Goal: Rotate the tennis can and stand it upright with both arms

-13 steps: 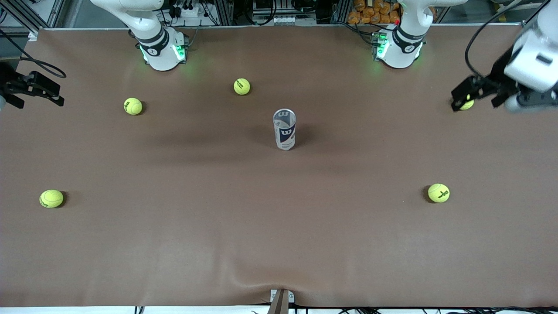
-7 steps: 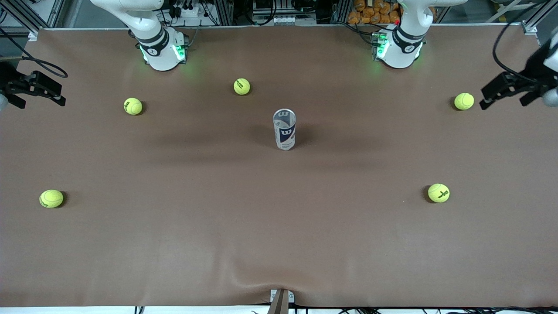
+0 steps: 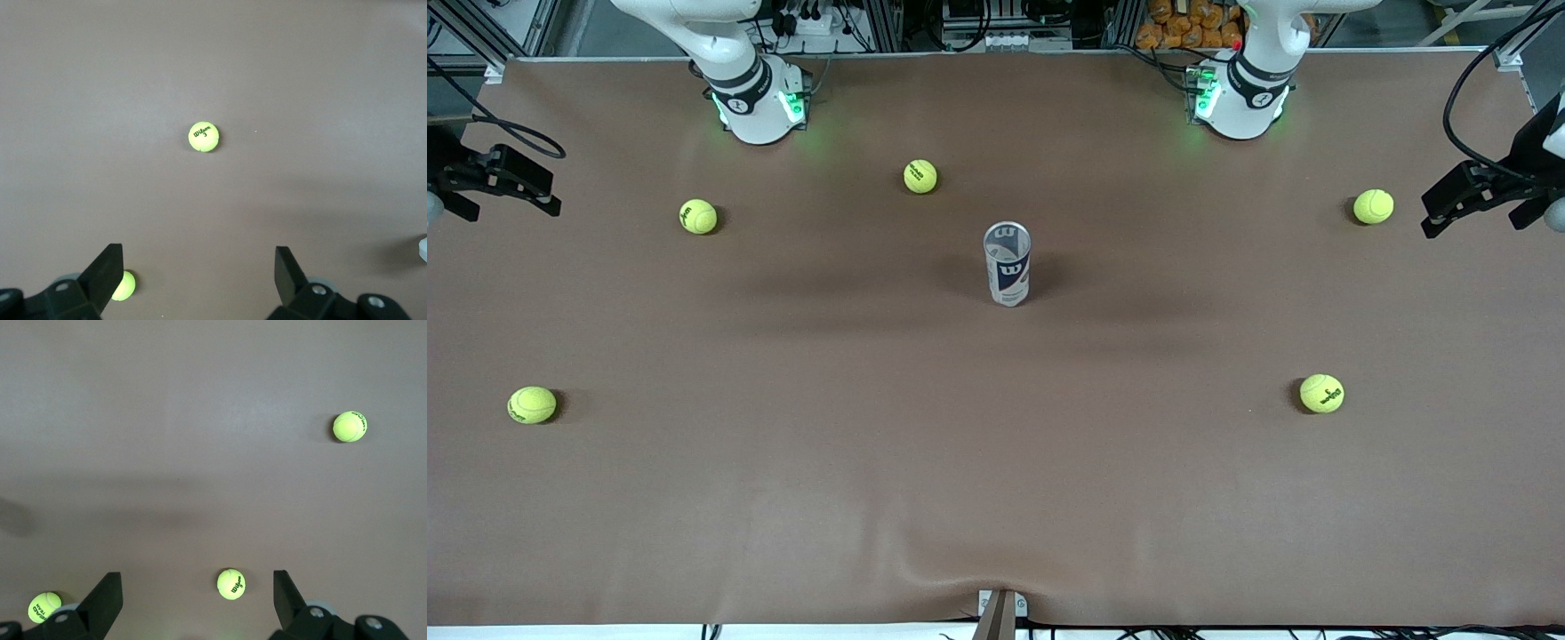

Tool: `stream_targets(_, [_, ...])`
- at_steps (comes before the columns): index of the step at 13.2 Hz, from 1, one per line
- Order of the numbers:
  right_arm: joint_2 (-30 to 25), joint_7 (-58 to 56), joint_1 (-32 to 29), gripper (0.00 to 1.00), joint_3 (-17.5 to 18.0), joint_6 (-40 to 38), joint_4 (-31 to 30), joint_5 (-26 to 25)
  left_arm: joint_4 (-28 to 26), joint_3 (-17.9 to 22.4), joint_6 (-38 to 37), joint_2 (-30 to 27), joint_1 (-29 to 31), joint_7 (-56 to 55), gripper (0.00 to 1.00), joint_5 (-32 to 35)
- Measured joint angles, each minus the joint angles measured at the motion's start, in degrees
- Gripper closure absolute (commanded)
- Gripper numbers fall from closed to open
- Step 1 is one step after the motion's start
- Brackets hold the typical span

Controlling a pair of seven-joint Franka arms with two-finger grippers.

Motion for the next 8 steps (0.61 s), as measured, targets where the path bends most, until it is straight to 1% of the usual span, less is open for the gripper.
stream_targets(6, [0.0, 0.0, 0.0, 0.0, 0.0, 0.0, 0.0, 0.0, 0.0, -0.3, 0.0, 1.3, 0.0, 0.2, 0.0, 0.0])
stream_targets(8, [0.0, 0.0, 0.0, 0.0, 0.0, 0.0, 0.0, 0.0, 0.0, -0.1, 0.0, 1.4, 0.0, 1.9, 0.0, -0.1])
